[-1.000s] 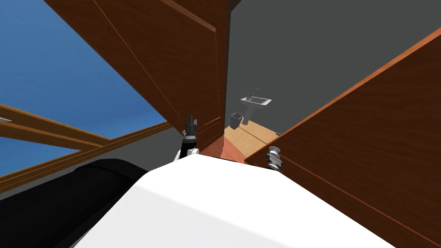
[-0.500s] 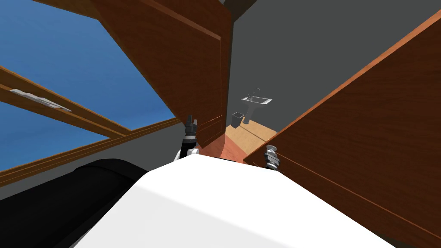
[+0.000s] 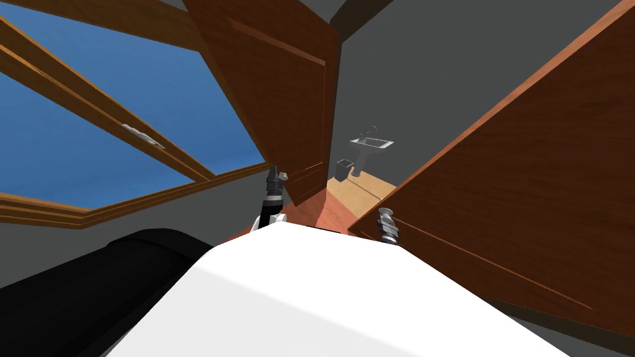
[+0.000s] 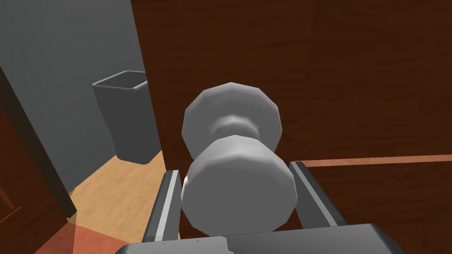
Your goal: Pull the door open
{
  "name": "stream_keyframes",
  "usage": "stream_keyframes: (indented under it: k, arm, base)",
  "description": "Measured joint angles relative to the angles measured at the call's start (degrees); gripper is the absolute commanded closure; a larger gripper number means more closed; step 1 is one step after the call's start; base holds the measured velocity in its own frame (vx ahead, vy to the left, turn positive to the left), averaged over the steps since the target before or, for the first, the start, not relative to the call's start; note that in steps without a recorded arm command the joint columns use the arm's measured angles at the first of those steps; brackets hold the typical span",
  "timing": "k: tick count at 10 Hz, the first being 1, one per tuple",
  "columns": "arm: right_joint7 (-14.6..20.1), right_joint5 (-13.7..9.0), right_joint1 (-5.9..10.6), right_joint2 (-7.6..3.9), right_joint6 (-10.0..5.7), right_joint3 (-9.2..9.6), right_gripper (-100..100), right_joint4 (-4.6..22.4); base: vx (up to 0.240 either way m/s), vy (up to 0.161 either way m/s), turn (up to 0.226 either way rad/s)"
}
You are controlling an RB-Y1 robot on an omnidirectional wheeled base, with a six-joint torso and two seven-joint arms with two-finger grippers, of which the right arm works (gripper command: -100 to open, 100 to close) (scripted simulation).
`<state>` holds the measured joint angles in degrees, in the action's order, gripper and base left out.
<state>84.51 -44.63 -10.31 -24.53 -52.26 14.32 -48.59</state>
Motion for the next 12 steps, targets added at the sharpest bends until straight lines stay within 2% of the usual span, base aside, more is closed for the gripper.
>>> stream_keyframes:
  k: [3, 5, 8, 10, 11, 12]
  arm:
    - [0.71, 0.78, -0.8, -0.45, -0.14, 1.59, 100, -0.78]
    - [1.65, 1.61, -1.04, -1.39, -0.93, 3.02, 100, -1.5]
    - [2.76, 2.85, -2.65, -2.8, -1.46, 5.46, 100, -3.57]
    - [3.86, 3.75, -2.97, -3.54, -2.41, 7.08, 100, -3.64]
    - [4.0, 3.87, -3.12, -3.47, -2.41, 7.35, 100, -3.54]
    - [4.52, 4.09, -3.35, -3.87, -2.91, 7.85, 100, -3.27]
  base:
    - [-0.17, -0.016, 0.051]
    - [-0.228, -0.016, 0.051]
    - [-0.219, -0.036, 0.053]
    - [-0.161, -0.02, 0.039]
    - [-0.155, -0.036, 0.138]
    - [-0.209, -0.024, 0.169]
